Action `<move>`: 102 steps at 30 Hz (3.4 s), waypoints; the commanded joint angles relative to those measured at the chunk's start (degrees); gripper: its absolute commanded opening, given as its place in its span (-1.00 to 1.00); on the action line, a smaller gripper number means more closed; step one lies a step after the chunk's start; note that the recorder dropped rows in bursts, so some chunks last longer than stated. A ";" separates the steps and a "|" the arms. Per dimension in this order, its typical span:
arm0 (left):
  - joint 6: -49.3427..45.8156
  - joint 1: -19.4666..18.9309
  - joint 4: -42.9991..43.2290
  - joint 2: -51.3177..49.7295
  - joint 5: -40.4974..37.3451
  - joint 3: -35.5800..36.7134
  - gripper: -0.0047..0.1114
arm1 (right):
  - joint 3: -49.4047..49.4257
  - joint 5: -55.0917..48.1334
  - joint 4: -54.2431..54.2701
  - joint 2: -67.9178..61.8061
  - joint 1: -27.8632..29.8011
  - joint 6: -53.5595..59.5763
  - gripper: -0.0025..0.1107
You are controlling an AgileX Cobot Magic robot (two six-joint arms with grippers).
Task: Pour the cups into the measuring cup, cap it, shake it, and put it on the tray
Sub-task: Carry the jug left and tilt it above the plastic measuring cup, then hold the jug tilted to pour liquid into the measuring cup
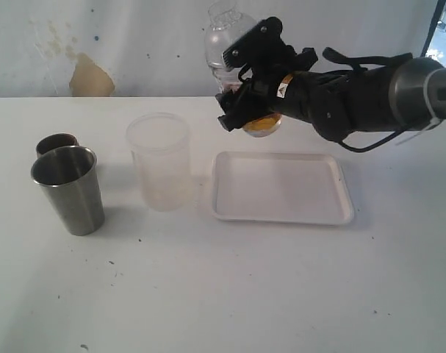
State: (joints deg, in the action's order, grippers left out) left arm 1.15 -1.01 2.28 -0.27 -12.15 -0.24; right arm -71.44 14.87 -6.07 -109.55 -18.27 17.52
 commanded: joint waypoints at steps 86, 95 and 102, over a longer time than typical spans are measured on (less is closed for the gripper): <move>0.04 0.10 -0.53 0.27 0.47 0.24 -0.92 | -17.24 7.00 13.57 -10.50 -0.66 86.64 -0.96; 0.04 0.10 -0.53 0.27 0.47 0.24 -0.92 | -17.24 8.68 13.57 -10.50 -1.06 89.22 -0.96; 0.04 0.10 -0.53 0.27 0.47 0.24 -0.92 | -17.24 9.68 13.57 -10.50 -1.25 89.36 -0.96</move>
State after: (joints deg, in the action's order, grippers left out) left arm 1.15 -1.01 2.28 -0.27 -12.15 -0.24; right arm -87.97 20.19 7.02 -121.44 -19.56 106.60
